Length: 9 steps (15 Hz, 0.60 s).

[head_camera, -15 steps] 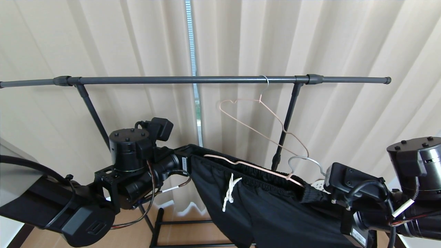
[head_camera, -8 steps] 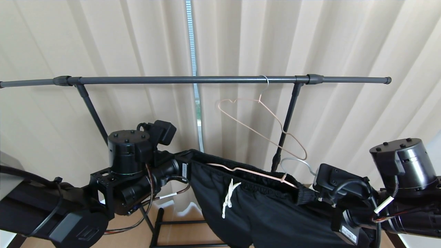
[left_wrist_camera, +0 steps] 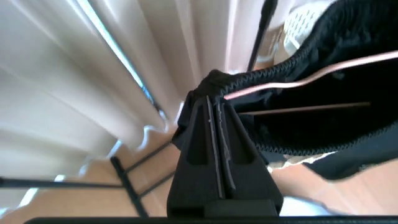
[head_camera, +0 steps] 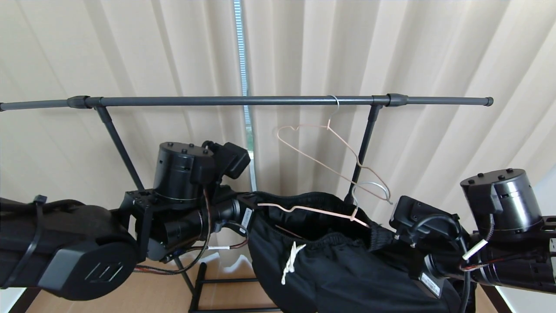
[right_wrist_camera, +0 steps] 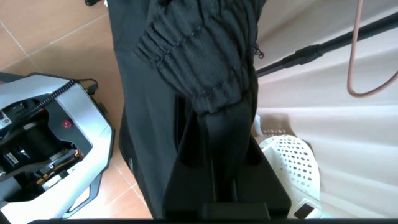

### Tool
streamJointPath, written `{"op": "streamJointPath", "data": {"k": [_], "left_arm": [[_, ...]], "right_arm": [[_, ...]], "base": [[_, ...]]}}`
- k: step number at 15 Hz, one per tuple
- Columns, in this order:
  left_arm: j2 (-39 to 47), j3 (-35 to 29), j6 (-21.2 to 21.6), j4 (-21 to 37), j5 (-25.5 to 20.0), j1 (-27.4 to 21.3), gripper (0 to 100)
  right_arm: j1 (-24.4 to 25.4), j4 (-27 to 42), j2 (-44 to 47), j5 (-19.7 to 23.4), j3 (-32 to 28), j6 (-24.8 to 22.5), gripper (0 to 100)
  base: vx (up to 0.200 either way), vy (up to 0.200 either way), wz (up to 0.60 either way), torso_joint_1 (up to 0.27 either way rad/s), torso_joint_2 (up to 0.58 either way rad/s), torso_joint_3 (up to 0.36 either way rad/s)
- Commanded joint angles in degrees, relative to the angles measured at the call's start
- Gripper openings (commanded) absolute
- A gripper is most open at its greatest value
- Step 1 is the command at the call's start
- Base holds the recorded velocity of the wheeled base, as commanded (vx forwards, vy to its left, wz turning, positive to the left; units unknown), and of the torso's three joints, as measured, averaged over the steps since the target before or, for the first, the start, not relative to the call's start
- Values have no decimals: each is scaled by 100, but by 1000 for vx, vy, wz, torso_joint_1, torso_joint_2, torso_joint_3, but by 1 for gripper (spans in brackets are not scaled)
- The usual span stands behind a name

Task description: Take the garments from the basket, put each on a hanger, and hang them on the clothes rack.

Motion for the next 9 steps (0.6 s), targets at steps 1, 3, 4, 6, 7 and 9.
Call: {"op": "streamJointPath", "data": {"k": [1, 3, 4, 6, 7, 9], "left_arm": [[-59, -706, 11, 737, 209, -366, 0], [-68, -865, 11, 1036, 279, -481, 0], [-77, -1032, 11, 1221, 358, -586, 0], [-121, -1348, 2, 1625, 393, -744, 0], [-164, -1497, -24, 1862, 393, -850, 0], [-208, -1805, -77, 2258, 393, -1034, 0]], "right_arm": [[13, -67, -18, -3, -26, 70, 0], [30, -208, -18, -11, -17, 219, 0], [180, -269, -9, -55, 0, 263, 0], [276, -278, 17, -170, 0, 404, 0], [391, -296, 26, -170, -17, 580, 0], [540, -621, 70, -178, 35, 861, 0]], "base": [[0, 0, 0, 0, 0, 0], [0, 0, 0, 0, 0, 0], [0, 0, 0, 0, 0, 0], [0, 0, 0, 0, 0, 0], [0, 0, 0, 0, 0, 0], [0, 0, 0, 0, 0, 0]]}}
